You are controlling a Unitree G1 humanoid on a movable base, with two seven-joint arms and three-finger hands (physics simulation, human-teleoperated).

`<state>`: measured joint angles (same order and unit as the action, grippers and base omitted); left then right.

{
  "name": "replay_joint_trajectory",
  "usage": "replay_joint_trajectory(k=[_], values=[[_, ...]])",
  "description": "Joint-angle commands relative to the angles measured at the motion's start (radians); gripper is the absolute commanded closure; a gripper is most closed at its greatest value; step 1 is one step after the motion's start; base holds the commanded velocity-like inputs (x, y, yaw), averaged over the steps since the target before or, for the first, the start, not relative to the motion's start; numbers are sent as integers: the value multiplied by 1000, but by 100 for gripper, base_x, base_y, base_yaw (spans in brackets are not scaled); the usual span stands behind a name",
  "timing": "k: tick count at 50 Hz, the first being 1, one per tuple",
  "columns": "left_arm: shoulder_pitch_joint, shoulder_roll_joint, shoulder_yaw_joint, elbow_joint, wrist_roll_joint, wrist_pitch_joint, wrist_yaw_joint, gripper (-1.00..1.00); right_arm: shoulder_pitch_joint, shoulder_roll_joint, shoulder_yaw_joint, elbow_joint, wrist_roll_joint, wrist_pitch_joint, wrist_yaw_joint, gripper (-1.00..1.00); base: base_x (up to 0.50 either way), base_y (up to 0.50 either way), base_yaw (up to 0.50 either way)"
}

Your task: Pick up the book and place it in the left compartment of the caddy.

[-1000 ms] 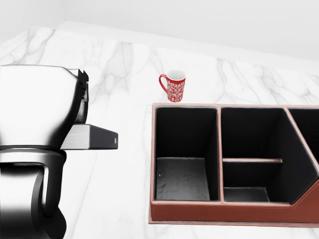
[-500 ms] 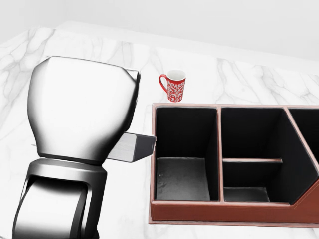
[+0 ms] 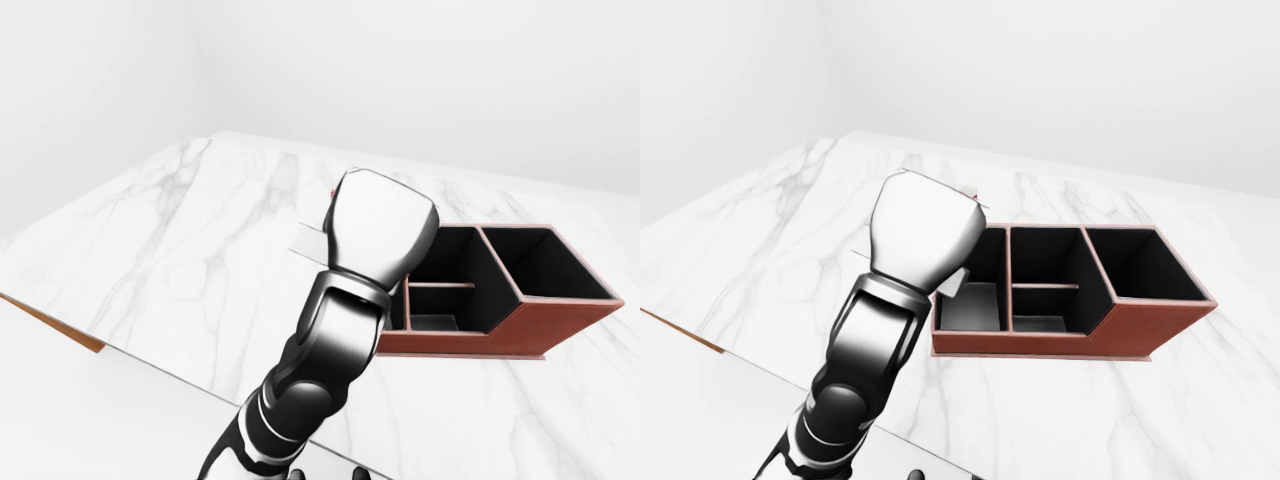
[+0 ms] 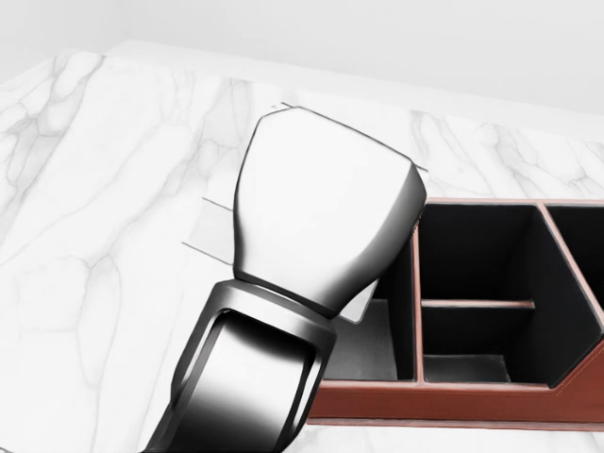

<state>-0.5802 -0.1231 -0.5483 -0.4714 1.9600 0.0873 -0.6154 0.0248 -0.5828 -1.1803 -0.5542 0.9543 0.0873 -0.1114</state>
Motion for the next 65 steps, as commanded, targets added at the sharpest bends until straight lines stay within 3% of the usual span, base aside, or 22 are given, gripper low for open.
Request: replay_joint_trajectory(k=[1,46,48,55,56,58,65], values=[[-21,-35,-25,70,12,0,58,100,1,-6,-4,1,15,0,-11,-100,0,0,0],[12,-38,-28,17,12,0,52,100,1,-5,-5,-6,6,0,-12,-100,0,0,0],[34,-60,-32,29,12,0,75,100,1,-5,-7,-6,8,0,-12,-100,0,0,0],[35,-61,-31,28,12,0,76,100,1,-5,-7,-6,8,0,-12,-100,0,0,0],[78,-121,-13,44,12,0,114,100,5,-7,-12,-14,14,0,-13,-100,0,0,0],[98,-148,5,50,12,0,137,100,2,-2,-4,-8,4,0,-9,-100,0,0,0],[87,-153,0,61,12,0,130,100,3,-1,-8,-8,7,0,-5,-100,0,0,0]])
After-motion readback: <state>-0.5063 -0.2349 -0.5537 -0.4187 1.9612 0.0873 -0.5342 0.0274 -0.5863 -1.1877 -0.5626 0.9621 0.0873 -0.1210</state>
